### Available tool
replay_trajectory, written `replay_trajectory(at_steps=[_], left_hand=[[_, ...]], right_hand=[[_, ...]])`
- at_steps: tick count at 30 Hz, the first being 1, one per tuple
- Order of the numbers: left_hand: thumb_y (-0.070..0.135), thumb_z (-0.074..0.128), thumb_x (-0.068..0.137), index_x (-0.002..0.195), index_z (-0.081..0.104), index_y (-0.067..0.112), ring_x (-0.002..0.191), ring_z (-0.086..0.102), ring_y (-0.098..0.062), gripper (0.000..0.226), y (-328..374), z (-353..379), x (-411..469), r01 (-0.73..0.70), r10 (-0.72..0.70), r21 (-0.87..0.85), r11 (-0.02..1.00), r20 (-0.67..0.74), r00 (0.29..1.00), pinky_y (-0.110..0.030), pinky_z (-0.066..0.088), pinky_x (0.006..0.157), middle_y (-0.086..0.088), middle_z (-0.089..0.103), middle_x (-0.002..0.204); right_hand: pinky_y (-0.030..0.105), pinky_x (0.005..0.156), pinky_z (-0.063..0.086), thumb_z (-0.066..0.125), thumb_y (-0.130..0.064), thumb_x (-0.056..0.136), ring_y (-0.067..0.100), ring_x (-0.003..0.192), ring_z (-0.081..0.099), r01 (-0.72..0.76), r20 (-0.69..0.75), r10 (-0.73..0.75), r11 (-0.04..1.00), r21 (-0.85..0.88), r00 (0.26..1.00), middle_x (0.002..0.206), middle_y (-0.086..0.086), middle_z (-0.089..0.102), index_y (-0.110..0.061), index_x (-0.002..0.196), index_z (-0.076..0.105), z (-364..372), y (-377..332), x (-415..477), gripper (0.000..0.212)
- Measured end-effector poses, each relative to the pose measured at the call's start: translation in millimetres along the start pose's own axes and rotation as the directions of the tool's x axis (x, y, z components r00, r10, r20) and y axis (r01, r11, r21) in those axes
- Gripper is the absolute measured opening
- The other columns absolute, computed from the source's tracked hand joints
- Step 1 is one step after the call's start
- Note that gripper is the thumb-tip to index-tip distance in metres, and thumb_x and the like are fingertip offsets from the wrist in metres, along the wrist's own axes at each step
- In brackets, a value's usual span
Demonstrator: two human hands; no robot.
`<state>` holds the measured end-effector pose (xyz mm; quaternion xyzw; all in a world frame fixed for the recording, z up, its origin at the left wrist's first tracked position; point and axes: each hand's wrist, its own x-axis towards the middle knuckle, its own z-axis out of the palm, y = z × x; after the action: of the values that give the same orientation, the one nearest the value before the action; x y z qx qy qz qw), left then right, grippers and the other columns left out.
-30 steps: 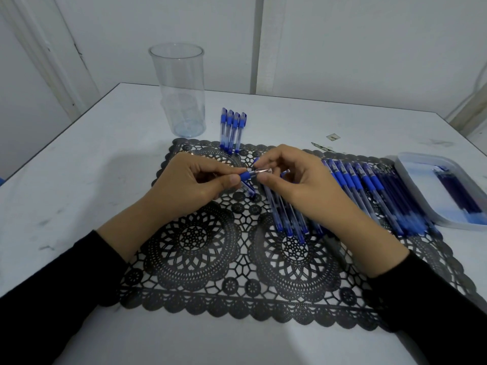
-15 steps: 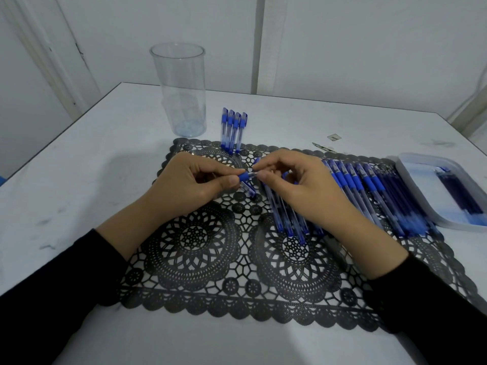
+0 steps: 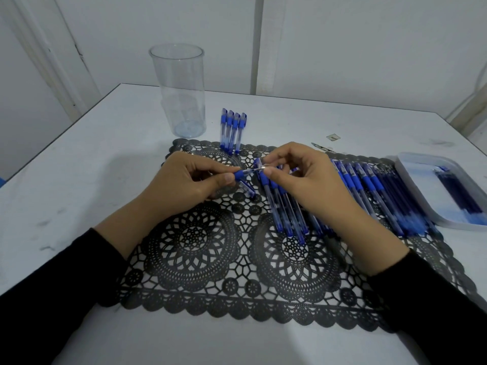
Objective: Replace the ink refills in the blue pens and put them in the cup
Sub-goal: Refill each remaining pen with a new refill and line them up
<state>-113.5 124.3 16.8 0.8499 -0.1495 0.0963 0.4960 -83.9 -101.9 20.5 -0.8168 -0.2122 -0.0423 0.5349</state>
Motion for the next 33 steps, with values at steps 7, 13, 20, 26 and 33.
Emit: replay_trajectory(at_steps=[7,13,20,26,33], left_hand=[[0.016,0.074,0.086,0.099,0.075,0.033,0.059,0.066,-0.004,0.022,-9,-5,3,0.032,-0.03,0.048,0.998,-0.034,0.999,-0.014,0.051,0.062,0.008,0.075,0.072],[0.016,0.074,0.085,0.102,0.075,0.028,0.063,0.065,0.0,0.021,-11,-7,4,0.028,-0.024,0.061,0.998,-0.054,0.998,-0.008,0.046,0.063,0.014,0.075,0.074],[0.019,0.075,0.084,0.098,0.075,0.032,0.065,0.066,-0.002,0.019,-9,-6,4,0.023,-0.018,0.05,0.999,-0.088,0.996,-0.014,0.05,0.063,0.015,0.075,0.076],[0.021,0.075,0.082,0.099,0.074,0.032,0.076,0.07,0.002,0.02,-2,0,2,0.009,-0.013,-0.039,0.999,-0.101,0.995,-0.01,0.05,0.072,0.021,0.074,0.083],[0.027,0.075,0.079,0.098,0.074,0.035,0.074,0.071,-0.004,0.02,-1,4,1,-0.014,0.008,-0.049,0.999,-0.106,0.994,-0.014,0.054,0.074,0.017,0.075,0.082]], right_hand=[[0.012,0.061,0.041,0.072,-0.019,0.087,-0.001,0.063,0.045,-0.045,-0.039,0.043,0.998,-0.037,0.998,0.073,-0.015,0.06,-0.021,0.088,0.073,2,1,3,0.002],[0.0,0.063,0.035,0.068,-0.01,0.086,-0.012,0.067,0.051,0.083,0.096,-0.051,0.927,-0.365,0.994,0.078,-0.013,0.065,-0.017,0.087,0.073,14,-2,5,0.008],[0.007,0.079,0.032,0.067,-0.013,0.086,-0.013,0.067,0.051,0.145,0.136,-0.091,0.876,-0.46,0.986,0.083,-0.01,0.069,-0.014,0.085,0.074,14,-5,4,0.007],[0.011,0.062,0.042,0.067,-0.017,0.089,0.003,0.064,0.048,-0.053,-0.036,0.049,0.994,-0.093,0.998,0.086,-0.014,0.07,-0.025,0.104,0.071,3,-7,5,0.018],[0.025,0.063,0.046,0.075,-0.022,0.084,0.015,0.068,0.049,-0.094,0.002,0.094,0.985,0.142,0.996,0.078,-0.014,0.071,-0.022,0.099,0.075,12,-15,2,0.015]])
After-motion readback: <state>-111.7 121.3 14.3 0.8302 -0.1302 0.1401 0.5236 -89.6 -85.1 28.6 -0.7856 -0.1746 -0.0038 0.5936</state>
